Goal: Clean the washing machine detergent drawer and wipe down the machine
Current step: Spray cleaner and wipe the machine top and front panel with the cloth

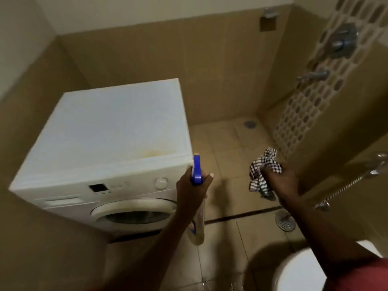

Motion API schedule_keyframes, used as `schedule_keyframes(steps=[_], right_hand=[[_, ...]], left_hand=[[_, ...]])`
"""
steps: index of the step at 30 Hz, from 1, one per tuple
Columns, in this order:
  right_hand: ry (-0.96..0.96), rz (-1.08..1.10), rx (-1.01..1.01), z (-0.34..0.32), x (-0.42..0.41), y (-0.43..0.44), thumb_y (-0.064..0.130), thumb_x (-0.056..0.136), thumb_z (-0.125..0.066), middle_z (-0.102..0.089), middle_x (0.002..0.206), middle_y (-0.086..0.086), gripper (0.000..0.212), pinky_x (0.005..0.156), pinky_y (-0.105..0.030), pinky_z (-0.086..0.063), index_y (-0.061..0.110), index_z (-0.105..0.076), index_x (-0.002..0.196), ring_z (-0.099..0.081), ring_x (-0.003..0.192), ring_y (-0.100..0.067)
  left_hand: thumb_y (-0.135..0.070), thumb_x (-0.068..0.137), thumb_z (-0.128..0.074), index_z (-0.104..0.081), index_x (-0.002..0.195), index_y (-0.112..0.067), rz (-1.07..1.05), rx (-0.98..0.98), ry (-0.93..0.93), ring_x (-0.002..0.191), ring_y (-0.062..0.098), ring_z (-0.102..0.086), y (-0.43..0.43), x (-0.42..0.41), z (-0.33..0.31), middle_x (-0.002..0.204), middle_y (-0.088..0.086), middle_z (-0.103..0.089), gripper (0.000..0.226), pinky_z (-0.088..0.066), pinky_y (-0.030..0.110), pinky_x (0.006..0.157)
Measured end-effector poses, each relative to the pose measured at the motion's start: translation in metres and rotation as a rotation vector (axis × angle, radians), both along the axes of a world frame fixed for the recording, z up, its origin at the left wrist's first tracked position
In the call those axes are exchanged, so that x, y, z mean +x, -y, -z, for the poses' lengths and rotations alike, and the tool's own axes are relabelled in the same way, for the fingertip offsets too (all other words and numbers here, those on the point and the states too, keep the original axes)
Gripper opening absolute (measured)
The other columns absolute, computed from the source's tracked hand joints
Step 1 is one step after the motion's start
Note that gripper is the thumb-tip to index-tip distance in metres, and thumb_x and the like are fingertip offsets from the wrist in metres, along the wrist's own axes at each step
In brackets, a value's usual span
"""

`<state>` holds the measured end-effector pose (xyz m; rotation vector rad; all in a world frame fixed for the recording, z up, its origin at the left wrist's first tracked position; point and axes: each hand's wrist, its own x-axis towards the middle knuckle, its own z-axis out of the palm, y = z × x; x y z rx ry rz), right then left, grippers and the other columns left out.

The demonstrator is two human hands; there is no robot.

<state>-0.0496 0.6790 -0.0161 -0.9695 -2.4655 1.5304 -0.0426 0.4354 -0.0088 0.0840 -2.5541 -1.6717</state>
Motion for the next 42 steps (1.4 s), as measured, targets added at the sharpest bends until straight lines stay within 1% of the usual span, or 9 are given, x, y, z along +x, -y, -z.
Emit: schedule_keyframes(steps=[4,13,18,22,27,31,34,39,42], right_hand=[[-0.137,-0.04,-0.031,-0.014,-0.038,0.054,0.052,0.06,-0.069,-0.072,0.092,0.002,0.051,0.084,-0.046,-0.056,0.022,-0.066,0.101,-0.069,0.086,-0.02],[-0.317,-0.163,0.027,-0.074,-0.066,0.186,0.037,0.075,-0.072,-0.071,0.099,0.003,0.038,0.087,-0.037,-0.054,0.023,-0.066,0.11,-0.066,0.093,-0.017],[-0.425,-0.137,-0.015,-0.081,-0.067,0.255,0.04,0.074,-0.07,-0.071,0.092,0.007,0.024,0.087,-0.042,-0.055,0.03,-0.067,0.096,-0.067,0.089,-0.015],[-0.421,-0.195,-0.018,-0.081,-0.066,0.305,0.04,0.075,-0.069,-0.072,0.091,0.005,0.031,0.084,-0.043,-0.057,0.023,-0.069,0.101,-0.068,0.087,-0.016],[-0.411,-0.26,-0.062,-0.078,-0.065,0.35,0.036,0.077,-0.071,-0.072,0.091,0.006,0.03,0.083,-0.039,-0.057,0.024,-0.067,0.104,-0.068,0.085,-0.014],[-0.428,-0.293,-0.056,-0.09,-0.069,0.377,0.03,0.081,-0.071,-0.071,0.094,0.001,0.029,0.082,-0.031,-0.053,0.02,-0.067,0.108,-0.067,0.087,-0.016],[-0.438,-0.318,-0.064,-0.096,-0.08,0.395,0.032,0.081,-0.071,-0.071,0.095,0.002,0.03,0.086,-0.035,-0.055,0.02,-0.067,0.108,-0.067,0.089,-0.017],[-0.444,-0.382,-0.101,-0.105,-0.104,0.426,0.03,0.081,-0.071,-0.07,0.093,0.004,0.027,0.083,-0.031,-0.053,0.022,-0.067,0.106,-0.067,0.089,-0.015],[-0.442,-0.407,-0.122,-0.105,-0.123,0.445,0.03,0.081,-0.071,-0.07,0.093,0.004,0.027,0.081,-0.027,-0.051,0.022,-0.067,0.106,-0.066,0.089,-0.015]], left_hand=[[-0.023,0.084,-0.075,-0.058,0.081,-0.014,-0.106,-0.054,0.037,0.05,0.004,-0.059,0.069,0.005,0.005,0.058,-0.007,-0.058,0.02,-0.051,0.013,0.06],[-0.024,0.086,-0.074,-0.057,0.083,-0.006,-0.335,0.063,0.17,0.044,0.006,-0.057,0.195,0.016,0.012,0.061,0.004,-0.062,0.024,-0.045,0.011,0.051],[-0.023,0.085,-0.075,-0.058,0.081,-0.009,-0.464,0.095,0.197,0.055,0.015,-0.061,0.267,0.03,0.021,0.065,0.005,-0.063,0.023,-0.045,0.011,0.052],[-0.021,0.084,-0.076,-0.059,0.084,-0.006,-0.599,0.176,0.254,0.068,0.027,-0.067,0.335,0.043,0.019,0.074,0.012,-0.067,0.022,-0.056,0.032,0.066],[-0.021,0.083,-0.077,-0.061,0.094,-0.001,-0.692,0.138,0.269,0.076,0.03,-0.068,0.395,0.049,0.007,0.081,0.015,-0.069,0.027,-0.057,0.04,0.076],[-0.022,0.082,-0.078,-0.06,0.093,0.004,-0.799,0.169,0.27,0.061,0.023,-0.064,0.423,0.049,-0.005,0.074,0.013,-0.067,0.033,-0.048,0.022,0.055],[-0.026,0.081,-0.079,-0.064,0.093,0.005,-0.721,0.195,0.342,0.053,0.017,-0.059,0.436,0.047,-0.014,0.07,0.013,-0.066,0.036,-0.047,0.022,0.05],[-0.025,0.084,-0.076,-0.059,0.091,-0.004,-0.451,0.147,0.475,0.055,0.018,-0.057,0.44,0.039,-0.028,0.058,0.006,-0.055,0.029,-0.053,0.028,0.06],[-0.036,0.073,-0.083,-0.061,0.093,-0.006,-0.47,0.194,0.45,0.074,0.041,-0.066,0.448,0.035,-0.036,0.072,0.019,-0.064,0.043,-0.059,0.047,0.079]])
